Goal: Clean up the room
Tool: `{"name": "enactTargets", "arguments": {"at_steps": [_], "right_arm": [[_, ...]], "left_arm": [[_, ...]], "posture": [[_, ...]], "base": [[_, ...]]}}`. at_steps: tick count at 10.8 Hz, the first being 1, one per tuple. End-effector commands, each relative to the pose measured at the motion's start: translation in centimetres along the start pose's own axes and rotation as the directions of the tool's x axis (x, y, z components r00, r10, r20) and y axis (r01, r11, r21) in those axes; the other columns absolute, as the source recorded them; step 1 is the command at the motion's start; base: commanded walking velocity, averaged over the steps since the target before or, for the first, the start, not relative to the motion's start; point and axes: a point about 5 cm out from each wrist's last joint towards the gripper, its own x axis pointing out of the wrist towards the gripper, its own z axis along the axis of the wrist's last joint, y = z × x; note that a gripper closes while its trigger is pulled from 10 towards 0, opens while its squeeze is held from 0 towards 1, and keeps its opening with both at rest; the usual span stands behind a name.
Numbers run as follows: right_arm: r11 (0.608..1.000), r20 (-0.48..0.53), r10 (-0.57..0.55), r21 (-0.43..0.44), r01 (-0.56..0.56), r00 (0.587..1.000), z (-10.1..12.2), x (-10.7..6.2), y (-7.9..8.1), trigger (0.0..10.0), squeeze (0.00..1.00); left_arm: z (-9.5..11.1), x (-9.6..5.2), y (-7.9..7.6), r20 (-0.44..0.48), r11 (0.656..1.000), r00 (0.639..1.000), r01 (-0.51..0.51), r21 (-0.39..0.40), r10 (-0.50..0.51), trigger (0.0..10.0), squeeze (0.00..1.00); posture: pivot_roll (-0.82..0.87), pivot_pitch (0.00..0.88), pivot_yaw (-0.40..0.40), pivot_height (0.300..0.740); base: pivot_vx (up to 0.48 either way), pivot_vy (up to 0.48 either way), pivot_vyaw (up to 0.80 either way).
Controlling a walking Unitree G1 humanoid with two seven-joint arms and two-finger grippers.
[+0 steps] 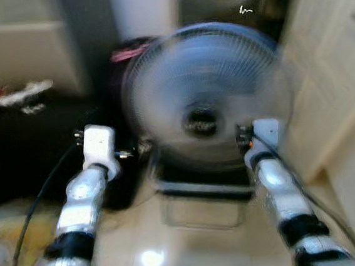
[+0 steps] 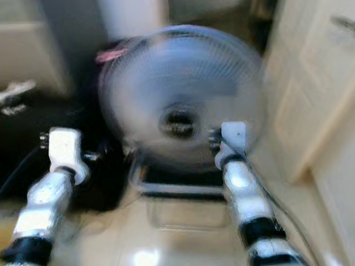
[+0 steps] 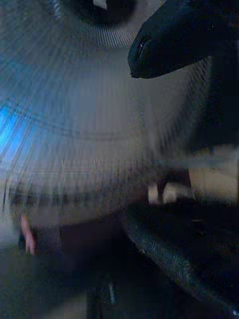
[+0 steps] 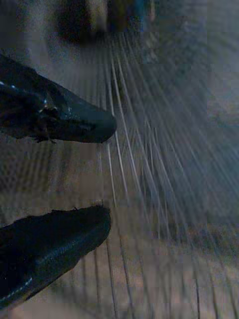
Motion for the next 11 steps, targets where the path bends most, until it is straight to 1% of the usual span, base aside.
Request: {"name": "enactTargets", "arguments": {"at_steps": [1, 3, 4, 5, 6, 11], "right_arm": [[0.999, 0.071, 0.026, 0.018, -0.028, 0.997, 1.4, 0.2, 1.0, 10.0, 0.0], [0.994, 0.102, 0.065, 0.075, -0.073, 0.993, 1.6, -0.4, 1.7, 10.0, 0.0], [0.992, 0.114, 0.079, 0.085, -0.089, 0.99, 1.5, -0.8, 2.0, 10.0, 0.0], [0.991, 0.112, 0.09, 0.091, -0.101, 0.99, 1.4, -1.1, 2.1, 10.0, 0.0], [0.991, 0.108, 0.098, 0.079, -0.107, 0.989, 1.0, -1.6, 2.2, 10.0, 0.0], [0.991, 0.096, 0.104, 0.069, -0.111, 0.99, 0.7, -2.6, 2.0, 10.0, 0.0]], "left_arm": [[0.2, -0.5, 1.5, 0.008, 0.999, 0.999, -0.035, 0.018, 0.035, 10.0, 0.0], [0.4, -1.2, 1.9, 0.046, 1.0, 0.999, -0.017, 0.014, 0.016, 10.0, 0.0], [0.5, -1.6, 2.1, 0.061, 1.0, 0.998, 0.006, 0.014, -0.006, 10.0, 0.0], [0.4, -1.9, 2.3, 0.06, 1.0, 0.998, 0.006, 0.018, -0.007, 10.0, 0.0], [0.0, -2.5, 2.6, 0.049, 1.0, 0.999, -0.014, 0.026, 0.013, 10.0, 0.0], [-0.5, -3.4, 2.7, 0.042, 0.999, 0.999, -0.032, 0.017, 0.032, 10.0, 0.0]], "posture": [[-0.06, 0.0, 0.011, 0.74], [-0.04, 0.0, -0.014, 0.74], [-0.03, 0.0, -0.022, 0.74], [-0.03, 0.0, -0.025, 0.74], [-0.03, 0.0, -0.027, 0.74], [-0.03, 0.0, -0.019, 0.74]], "base": [[0.442, 0.0, 0.0], [0.0, 0.0, 0.0], [0.0, 0.0, 0.0], [0.0, 0.0, 0.0], [0.0, 0.0, 0.0], [0.0, 0.0, 0.0]]}}
